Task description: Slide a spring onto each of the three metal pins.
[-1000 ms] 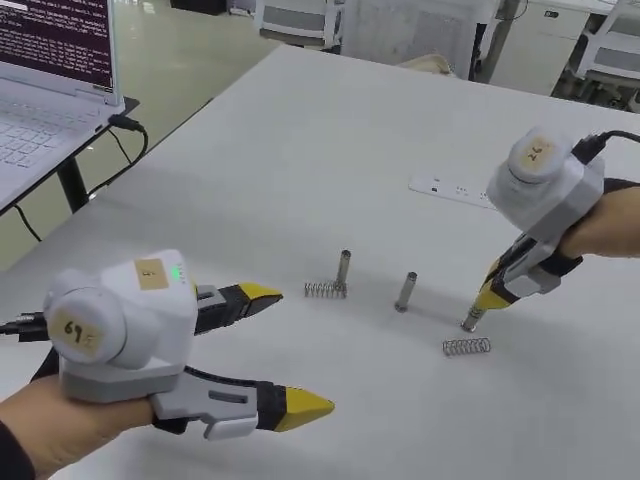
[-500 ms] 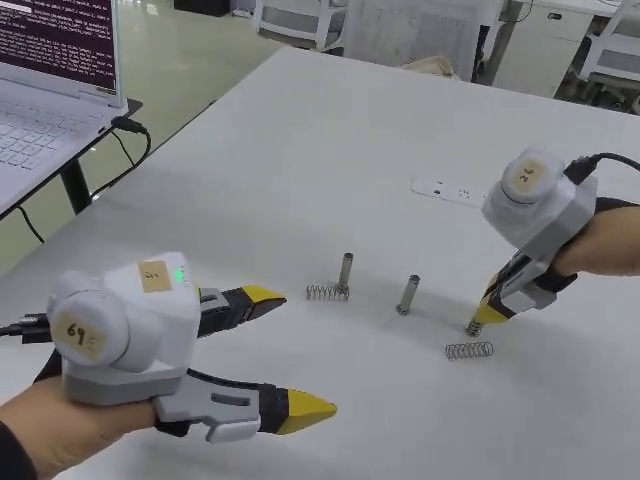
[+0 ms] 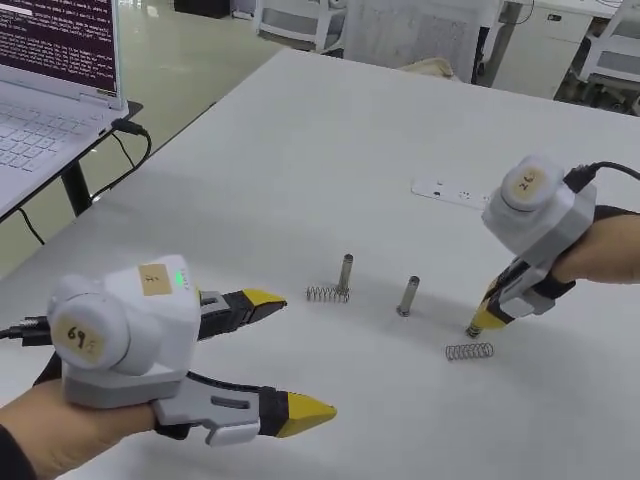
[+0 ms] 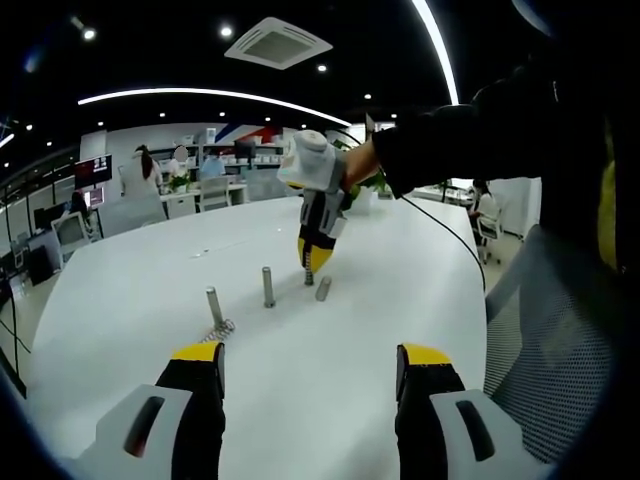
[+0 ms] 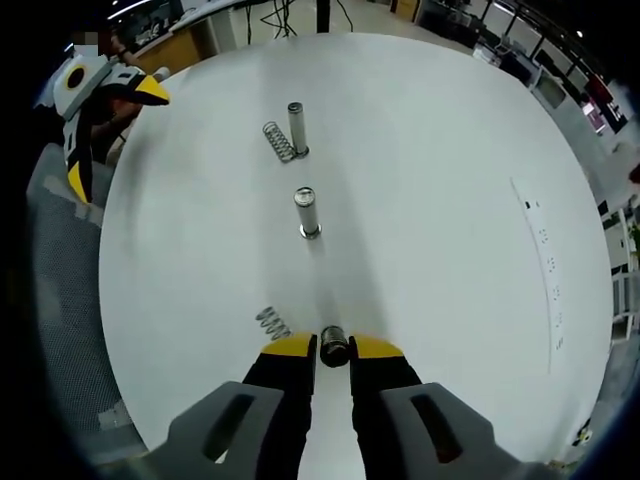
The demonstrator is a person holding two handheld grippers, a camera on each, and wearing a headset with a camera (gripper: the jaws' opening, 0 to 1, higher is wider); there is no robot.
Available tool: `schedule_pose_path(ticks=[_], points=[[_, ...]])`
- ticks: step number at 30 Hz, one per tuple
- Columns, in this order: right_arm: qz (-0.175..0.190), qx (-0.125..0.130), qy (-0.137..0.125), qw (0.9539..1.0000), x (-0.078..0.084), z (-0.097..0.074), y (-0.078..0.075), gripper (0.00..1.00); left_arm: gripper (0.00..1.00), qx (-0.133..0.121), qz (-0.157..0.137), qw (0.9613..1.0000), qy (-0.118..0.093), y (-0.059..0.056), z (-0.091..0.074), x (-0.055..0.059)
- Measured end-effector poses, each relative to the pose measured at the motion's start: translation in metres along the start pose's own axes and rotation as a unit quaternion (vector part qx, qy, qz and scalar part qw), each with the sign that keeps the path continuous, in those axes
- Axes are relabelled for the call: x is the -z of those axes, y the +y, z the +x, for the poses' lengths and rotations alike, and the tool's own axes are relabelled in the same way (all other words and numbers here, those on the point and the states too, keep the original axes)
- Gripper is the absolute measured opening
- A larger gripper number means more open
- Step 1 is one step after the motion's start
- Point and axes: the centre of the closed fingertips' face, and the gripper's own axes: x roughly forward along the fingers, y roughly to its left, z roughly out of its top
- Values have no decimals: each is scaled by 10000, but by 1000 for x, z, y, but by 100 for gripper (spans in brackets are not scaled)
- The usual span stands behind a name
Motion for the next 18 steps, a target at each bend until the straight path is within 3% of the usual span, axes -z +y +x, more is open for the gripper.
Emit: schedule_pose_path(ticks=[18], points=[[44,18,-206,9998,3,-9,-2,26,66,38,11,10000,2,-1,2,0]])
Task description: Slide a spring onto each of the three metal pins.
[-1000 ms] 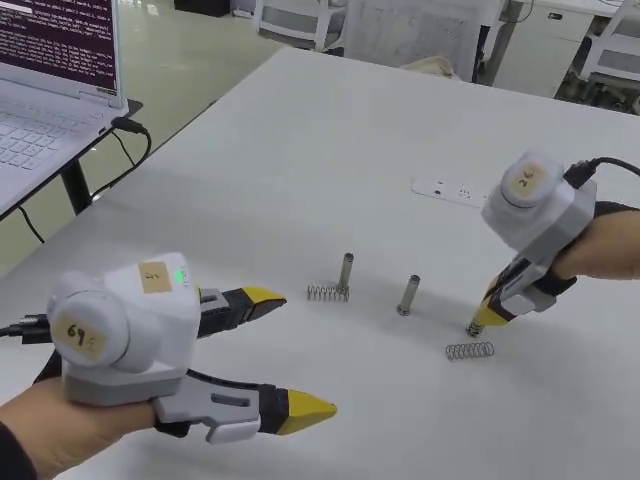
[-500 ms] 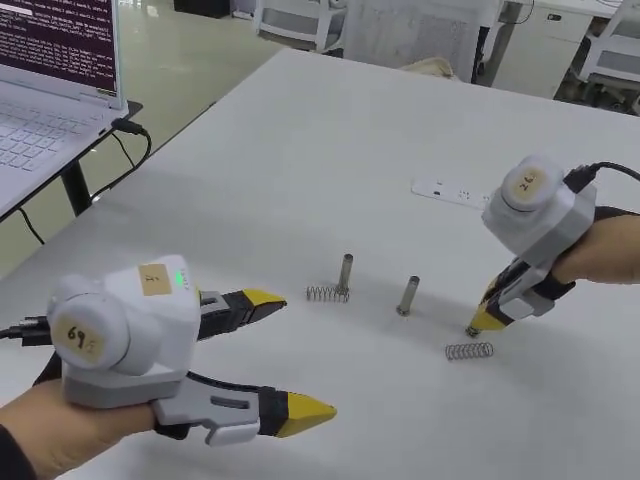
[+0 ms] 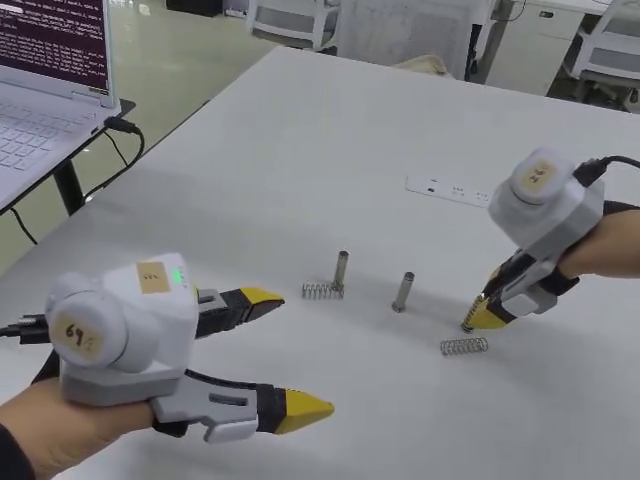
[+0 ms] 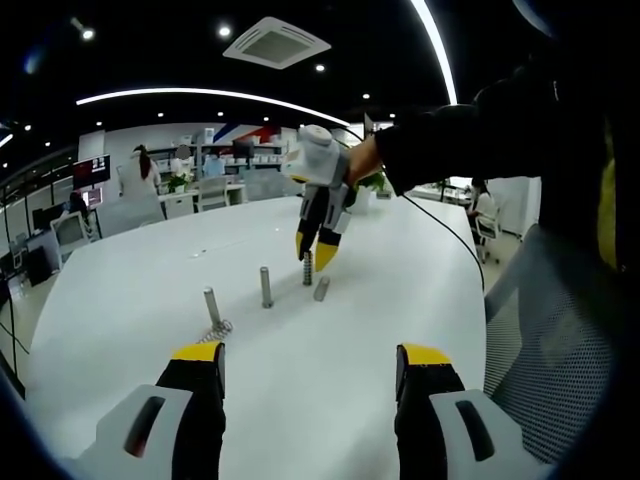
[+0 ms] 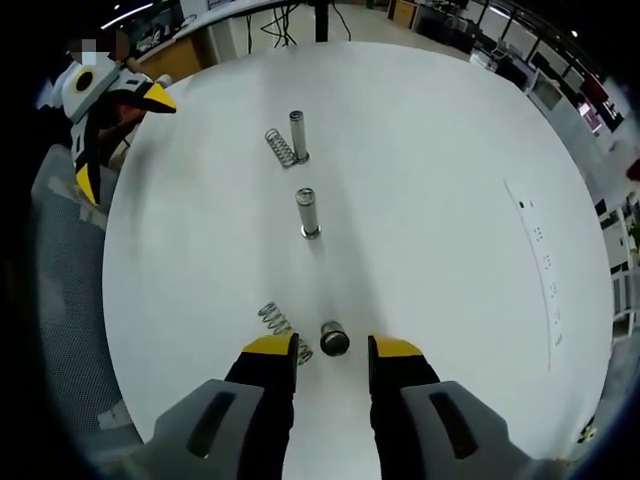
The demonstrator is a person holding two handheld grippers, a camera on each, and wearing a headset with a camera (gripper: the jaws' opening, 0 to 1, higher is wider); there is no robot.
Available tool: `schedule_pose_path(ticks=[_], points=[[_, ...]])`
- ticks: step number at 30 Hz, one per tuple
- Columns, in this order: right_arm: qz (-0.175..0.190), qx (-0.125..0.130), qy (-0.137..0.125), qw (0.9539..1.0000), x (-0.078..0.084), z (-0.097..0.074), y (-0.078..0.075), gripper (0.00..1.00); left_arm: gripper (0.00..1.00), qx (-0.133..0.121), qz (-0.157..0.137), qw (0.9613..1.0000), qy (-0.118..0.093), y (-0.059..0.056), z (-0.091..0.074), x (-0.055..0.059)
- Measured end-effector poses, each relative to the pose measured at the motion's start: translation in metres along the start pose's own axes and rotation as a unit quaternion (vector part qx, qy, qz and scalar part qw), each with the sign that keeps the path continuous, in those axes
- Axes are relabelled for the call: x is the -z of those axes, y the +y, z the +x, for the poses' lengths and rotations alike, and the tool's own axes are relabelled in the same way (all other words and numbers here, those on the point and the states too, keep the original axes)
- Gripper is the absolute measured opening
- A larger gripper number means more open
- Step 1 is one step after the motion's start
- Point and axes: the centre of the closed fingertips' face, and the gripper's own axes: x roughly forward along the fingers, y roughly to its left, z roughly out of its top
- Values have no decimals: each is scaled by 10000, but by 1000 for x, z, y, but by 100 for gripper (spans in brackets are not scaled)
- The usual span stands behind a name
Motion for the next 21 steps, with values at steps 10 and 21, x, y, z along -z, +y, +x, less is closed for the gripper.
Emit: schedule_pose_path(ticks=[10,21], points=[[60,31,-39,10000,6,-6,0,27,65,32,28,10000,10,-1,1,-1],[114,-45,-27,9999,18,-4,8,27,65,57,56,10000,-4,-3,3,-3]])
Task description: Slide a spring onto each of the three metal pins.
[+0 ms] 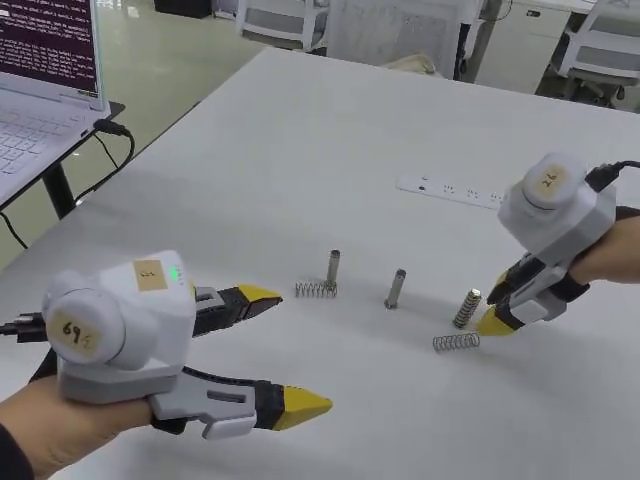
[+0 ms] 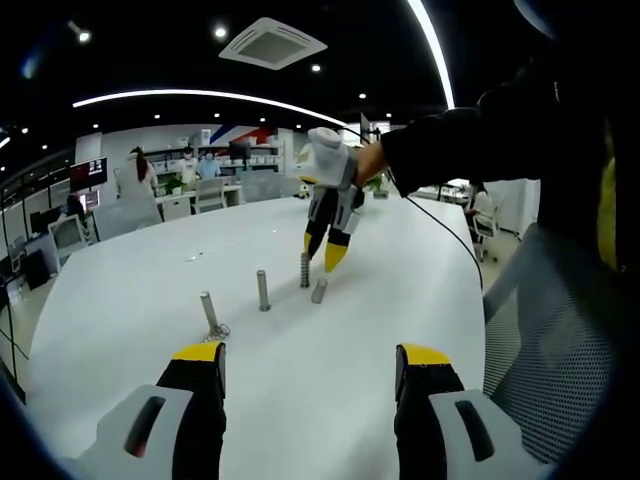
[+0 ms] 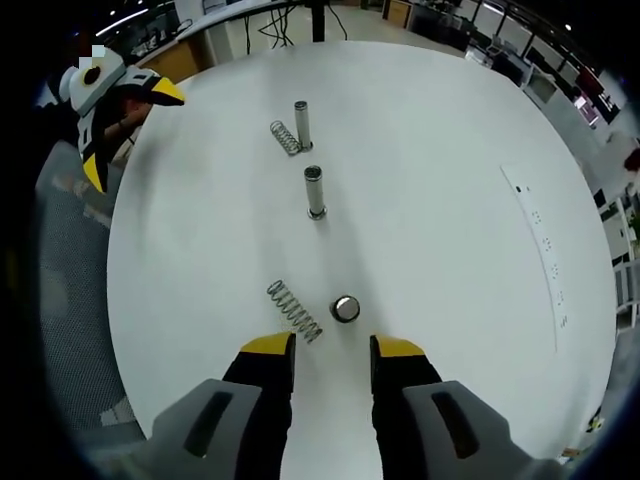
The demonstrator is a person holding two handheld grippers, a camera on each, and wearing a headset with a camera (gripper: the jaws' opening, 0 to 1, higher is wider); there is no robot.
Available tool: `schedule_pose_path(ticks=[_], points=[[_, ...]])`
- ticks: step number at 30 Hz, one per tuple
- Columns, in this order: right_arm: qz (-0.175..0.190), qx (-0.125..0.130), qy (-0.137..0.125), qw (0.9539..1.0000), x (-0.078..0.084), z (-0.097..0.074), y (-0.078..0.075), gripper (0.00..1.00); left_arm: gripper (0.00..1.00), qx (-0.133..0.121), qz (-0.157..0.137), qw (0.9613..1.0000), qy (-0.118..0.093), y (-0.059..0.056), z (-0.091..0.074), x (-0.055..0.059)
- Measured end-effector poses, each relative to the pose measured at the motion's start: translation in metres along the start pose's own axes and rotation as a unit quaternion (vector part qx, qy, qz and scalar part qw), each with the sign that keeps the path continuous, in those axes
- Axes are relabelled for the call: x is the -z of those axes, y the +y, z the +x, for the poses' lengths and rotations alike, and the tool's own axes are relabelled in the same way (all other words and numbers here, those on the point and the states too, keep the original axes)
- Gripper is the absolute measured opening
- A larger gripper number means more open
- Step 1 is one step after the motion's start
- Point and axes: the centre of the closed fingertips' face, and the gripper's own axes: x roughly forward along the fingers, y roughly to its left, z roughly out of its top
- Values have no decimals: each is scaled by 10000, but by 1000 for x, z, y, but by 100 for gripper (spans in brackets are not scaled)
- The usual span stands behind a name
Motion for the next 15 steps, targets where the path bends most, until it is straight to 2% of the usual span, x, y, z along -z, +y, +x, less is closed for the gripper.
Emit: schedule_pose_path(ticks=[15], points=[[71,-193,-43,9998,3,13,15,25,65,7,-2,10000,4,0,0,0]])
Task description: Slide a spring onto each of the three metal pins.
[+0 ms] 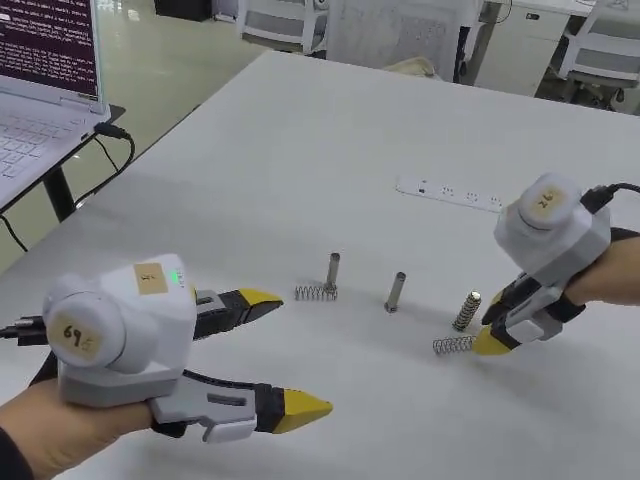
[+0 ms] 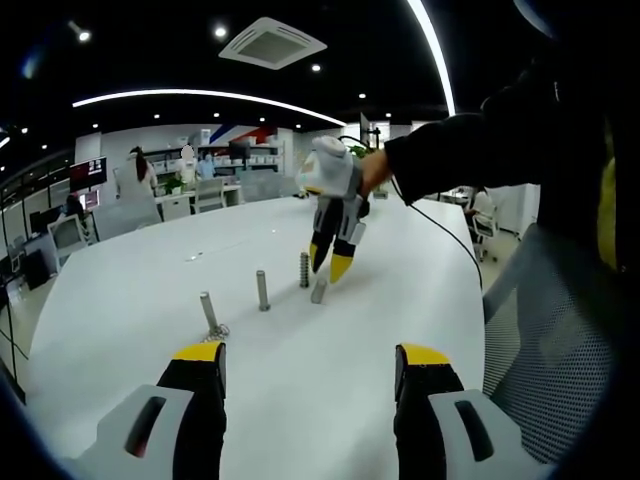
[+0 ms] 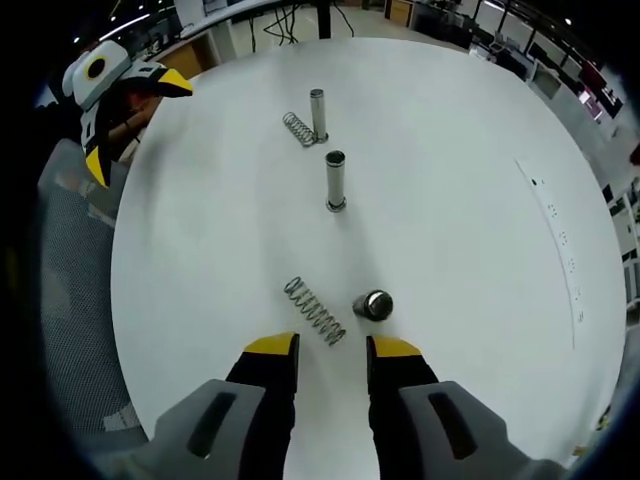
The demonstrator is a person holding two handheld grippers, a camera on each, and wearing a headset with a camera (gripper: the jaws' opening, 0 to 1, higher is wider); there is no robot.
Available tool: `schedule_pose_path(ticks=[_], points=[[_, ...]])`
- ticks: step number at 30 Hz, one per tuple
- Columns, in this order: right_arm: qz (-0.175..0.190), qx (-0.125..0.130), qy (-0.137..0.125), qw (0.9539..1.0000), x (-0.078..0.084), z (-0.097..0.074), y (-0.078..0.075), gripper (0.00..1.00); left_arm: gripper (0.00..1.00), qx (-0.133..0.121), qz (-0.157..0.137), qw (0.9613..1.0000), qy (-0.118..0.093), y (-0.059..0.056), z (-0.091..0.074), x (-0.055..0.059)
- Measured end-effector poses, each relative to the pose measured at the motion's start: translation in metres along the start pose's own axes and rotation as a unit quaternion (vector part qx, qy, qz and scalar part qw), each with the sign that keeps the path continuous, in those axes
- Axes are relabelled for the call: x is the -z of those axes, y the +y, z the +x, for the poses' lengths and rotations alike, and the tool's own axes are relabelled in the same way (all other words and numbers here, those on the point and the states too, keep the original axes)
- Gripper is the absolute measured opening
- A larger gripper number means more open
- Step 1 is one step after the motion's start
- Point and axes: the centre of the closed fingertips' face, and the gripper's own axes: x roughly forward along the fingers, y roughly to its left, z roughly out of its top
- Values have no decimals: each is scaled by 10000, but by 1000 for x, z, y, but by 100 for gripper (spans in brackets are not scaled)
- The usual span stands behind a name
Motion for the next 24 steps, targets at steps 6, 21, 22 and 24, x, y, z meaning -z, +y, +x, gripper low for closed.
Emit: schedule_pose_path(ticks=[6,21,22,24], points=[[5,-62,-30,10000,0,7,5,24,65,-3,-11,10000,19,0,-1,2],[-52,-215,26,9998,3,10,19,15,63,-47,-57,10000,47,2,-4,5],[-70,-215,34,9997,3,11,20,15,63,-50,-56,10000,45,2,-4,5],[-101,-224,54,9997,5,13,20,15,63,-55,-61,10000,44,2,-4,6]])
